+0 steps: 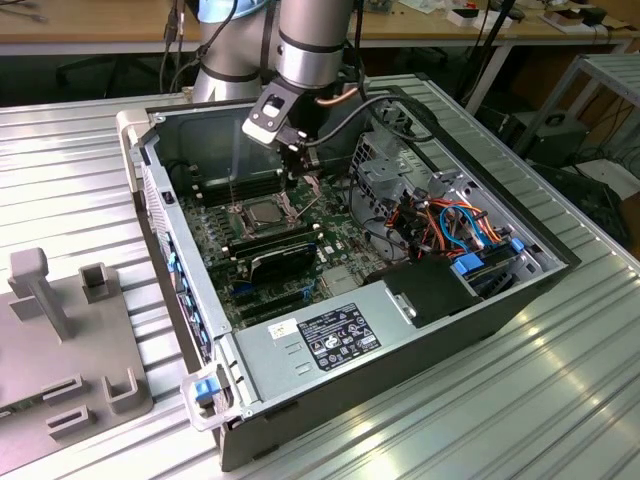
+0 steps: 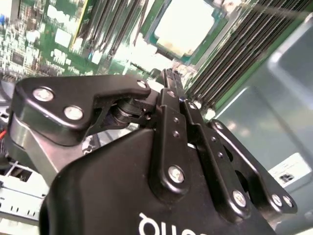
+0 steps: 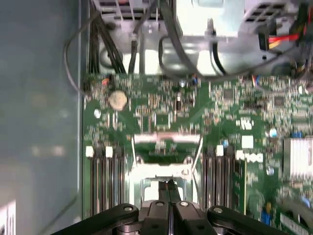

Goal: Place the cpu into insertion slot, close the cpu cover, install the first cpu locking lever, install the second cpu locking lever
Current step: 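Close the cpu cover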

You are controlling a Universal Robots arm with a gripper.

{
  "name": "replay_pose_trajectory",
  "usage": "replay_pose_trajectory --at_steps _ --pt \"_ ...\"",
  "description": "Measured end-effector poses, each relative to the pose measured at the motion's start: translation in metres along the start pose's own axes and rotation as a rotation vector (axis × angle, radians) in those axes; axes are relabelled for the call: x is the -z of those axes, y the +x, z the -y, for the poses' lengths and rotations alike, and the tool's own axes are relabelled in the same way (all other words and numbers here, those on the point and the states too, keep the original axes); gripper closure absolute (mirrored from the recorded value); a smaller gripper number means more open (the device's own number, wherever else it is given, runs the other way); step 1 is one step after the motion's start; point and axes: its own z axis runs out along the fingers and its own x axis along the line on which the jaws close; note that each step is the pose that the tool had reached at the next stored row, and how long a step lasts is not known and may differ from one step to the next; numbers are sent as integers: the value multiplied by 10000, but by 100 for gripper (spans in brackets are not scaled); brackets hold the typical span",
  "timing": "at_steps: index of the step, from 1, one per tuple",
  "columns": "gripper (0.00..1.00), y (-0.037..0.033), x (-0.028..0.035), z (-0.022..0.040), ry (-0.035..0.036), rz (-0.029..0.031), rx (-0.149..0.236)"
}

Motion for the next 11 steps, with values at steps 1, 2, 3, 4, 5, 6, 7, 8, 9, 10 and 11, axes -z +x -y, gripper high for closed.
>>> replay_pose_trajectory --at_steps 1,2,3,4,5,6,7,8,9,10,11 --pt "89 0 -1 -37 3 0 1" --pt "89 0 4 -41 6 3 2" --pt "89 0 24 -42 5 0 1" --pt "89 0 48 -43 5 1 0" --pt "89 -1 82 -44 4 0 1" --pt "89 -1 100 -45 4 0 0" --pt "89 -1 115 -60 4 0 1" --pt "89 -1 119 -82 3 0 1" --pt "89 -1 120 -118 4 -1 -2" --pt "89 -1 120 -155 6 -1 0" --pt "89 -1 119 -223 13 -1 1"
